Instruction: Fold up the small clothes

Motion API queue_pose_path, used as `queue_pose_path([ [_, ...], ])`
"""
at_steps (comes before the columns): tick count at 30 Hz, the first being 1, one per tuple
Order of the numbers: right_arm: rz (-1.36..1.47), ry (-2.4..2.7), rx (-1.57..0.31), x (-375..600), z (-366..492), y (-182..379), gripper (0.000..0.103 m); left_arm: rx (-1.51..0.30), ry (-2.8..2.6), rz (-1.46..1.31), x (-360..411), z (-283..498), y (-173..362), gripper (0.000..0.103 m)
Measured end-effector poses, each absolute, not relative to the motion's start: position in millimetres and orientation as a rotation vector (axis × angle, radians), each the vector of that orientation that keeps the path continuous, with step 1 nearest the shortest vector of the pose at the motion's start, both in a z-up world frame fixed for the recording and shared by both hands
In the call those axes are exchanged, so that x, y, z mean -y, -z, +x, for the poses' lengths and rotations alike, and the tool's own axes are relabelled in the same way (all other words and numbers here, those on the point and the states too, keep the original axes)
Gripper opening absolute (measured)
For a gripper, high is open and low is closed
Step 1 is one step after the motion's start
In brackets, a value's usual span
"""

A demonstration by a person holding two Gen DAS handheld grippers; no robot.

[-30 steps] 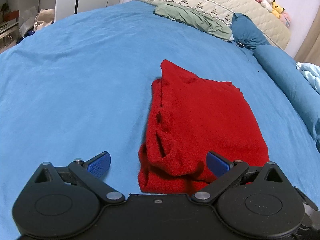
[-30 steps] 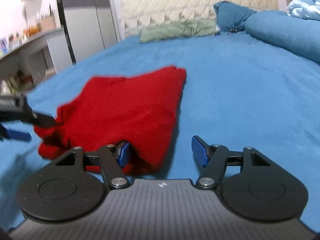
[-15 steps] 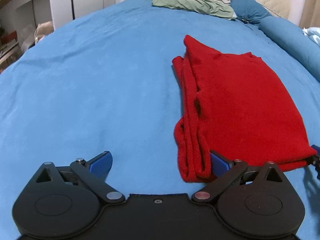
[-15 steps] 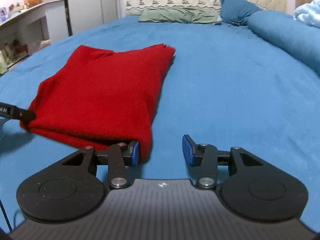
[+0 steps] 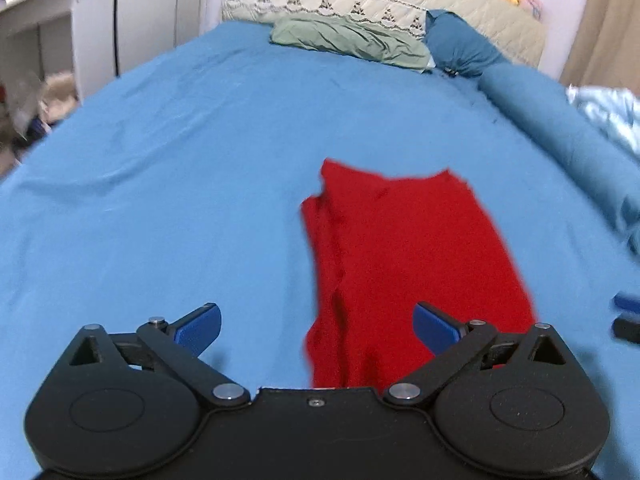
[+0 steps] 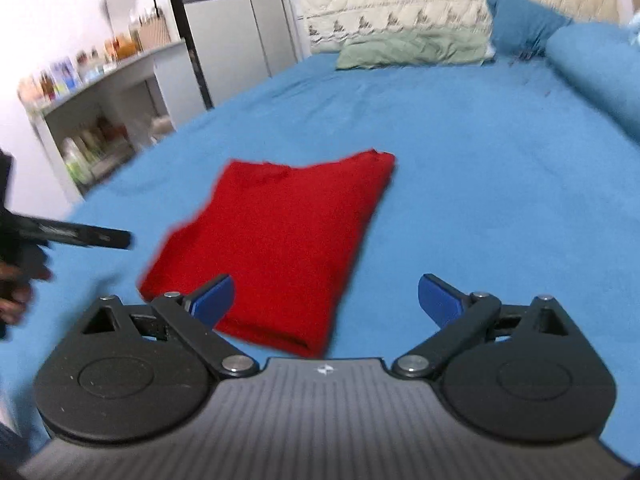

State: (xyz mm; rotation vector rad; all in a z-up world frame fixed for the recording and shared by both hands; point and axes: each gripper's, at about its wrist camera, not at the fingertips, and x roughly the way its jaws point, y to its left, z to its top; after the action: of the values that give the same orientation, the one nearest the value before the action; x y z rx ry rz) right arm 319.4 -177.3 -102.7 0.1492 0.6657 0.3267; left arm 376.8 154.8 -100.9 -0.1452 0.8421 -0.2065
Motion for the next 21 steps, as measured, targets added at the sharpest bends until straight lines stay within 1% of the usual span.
queue_pose_path([
  [2,0.211,-0.332,-0.743,180.2,349.0,96.2,0.103,-0.883,0.269,-0.208,-154.7,403.1,104.0,0.103],
  [4,0.269,-0.333,-0.818,183.0,378.0,96.3,0.103,-0.915,0.286,-0.211,-151.4,421.0,109.5,0.102],
  [7,0.328,-0.323,-0.876,184.4,409.8,108.9,0.103,-0.95,0.304,-0.19,-143.5,439.5,120.8,0.096],
  [10,0.386,-0.317,-0.943,182.0,430.4,135.7,0.103,-0.994,0.305,-0.21,-140.1,453.6,139.3,0.086],
  [11,0.401,-0.313,-0.96,181.8,434.9,143.2,0.103,-1.009,0.285,-0.216,-139.2,456.8,145.8,0.08],
  [13,0.415,-0.3,-0.976,179.3,440.7,158.7,0.099,-0.999,0.263,-0.23,-140.5,455.1,150.8,0.078],
  [16,0.423,-0.301,-0.963,172.7,441.6,174.5,0.097,-0.984,0.278,-0.232,-135.6,452.5,154.7,0.077],
  [17,0.431,-0.307,-0.95,170.6,441.5,178.2,0.097,-0.98,0.285,-0.226,-133.8,451.8,155.5,0.073],
  [18,0.433,-0.309,-0.937,168.3,441.7,180.2,0.096,-0.979,0.293,-0.224,-132.4,454.2,155.9,0.067],
  [20,0.438,-0.319,-0.919,163.4,444.0,181.9,0.079,-0.977,0.311,-0.239,-129.9,455.8,156.8,0.057],
  [21,0.447,-0.336,-0.922,161.1,446.3,183.0,0.064,-0.974,0.308,-0.239,-128.3,456.8,156.8,0.054],
])
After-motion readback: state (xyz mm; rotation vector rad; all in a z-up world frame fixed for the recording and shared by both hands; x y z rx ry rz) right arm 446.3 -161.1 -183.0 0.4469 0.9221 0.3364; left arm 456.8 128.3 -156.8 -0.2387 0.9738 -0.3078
